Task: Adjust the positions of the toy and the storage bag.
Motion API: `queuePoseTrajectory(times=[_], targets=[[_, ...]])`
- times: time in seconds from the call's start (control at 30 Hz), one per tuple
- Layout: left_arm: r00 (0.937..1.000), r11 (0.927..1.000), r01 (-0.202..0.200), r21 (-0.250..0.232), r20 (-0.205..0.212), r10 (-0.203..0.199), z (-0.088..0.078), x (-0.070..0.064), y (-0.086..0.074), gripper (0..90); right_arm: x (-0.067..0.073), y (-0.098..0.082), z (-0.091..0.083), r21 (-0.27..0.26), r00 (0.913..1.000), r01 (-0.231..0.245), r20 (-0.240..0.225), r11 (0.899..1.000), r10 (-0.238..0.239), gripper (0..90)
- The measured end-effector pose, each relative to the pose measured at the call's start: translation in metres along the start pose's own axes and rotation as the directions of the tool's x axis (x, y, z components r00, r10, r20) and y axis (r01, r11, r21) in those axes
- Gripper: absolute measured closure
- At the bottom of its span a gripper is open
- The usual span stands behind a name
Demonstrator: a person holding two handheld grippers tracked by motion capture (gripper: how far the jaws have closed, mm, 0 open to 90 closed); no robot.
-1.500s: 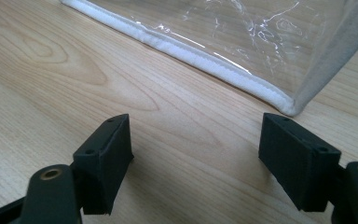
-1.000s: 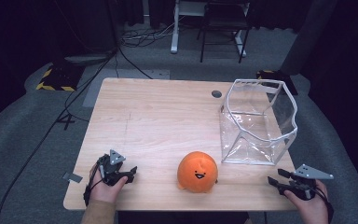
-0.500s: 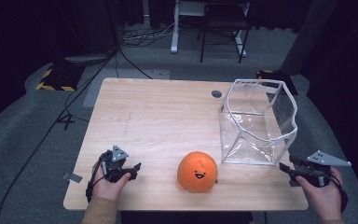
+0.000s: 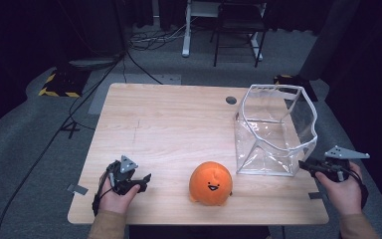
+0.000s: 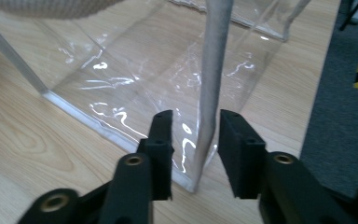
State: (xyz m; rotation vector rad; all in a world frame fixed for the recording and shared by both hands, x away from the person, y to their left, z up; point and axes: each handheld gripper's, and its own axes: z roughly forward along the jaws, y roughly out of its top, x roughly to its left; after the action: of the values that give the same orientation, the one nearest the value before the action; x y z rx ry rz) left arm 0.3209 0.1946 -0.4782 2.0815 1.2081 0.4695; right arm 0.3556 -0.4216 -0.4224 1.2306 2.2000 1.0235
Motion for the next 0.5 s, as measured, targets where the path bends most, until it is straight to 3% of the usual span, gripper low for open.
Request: queuePoseTrajectory(times=[0.1,0.23,0.5], targets=[[1.0000,1.0000,0.001,-0.006,-0.001,-0.001,0.000,-0.001,0.000,27.4,-0.003,0.003,0.004,0.001,1.0000,-0.005,-0.003,1.000,0.005,77.6],[1.0000,0.9999,-0.008,-0.014,0.002,0.008,-0.002,-0.002,0.002,27.4,-0.003,0.007,0.008,0.001,1.0000,-0.005,0.005,1.000,0.005,83.6],[0.9999,0.9998,-0.012,-0.016,0.003,0.012,-0.002,-0.003,0.003,27.4,-0.004,0.024,0.021,-0.031,0.9999,-0.010,0.003,0.999,0.011,85.4]])
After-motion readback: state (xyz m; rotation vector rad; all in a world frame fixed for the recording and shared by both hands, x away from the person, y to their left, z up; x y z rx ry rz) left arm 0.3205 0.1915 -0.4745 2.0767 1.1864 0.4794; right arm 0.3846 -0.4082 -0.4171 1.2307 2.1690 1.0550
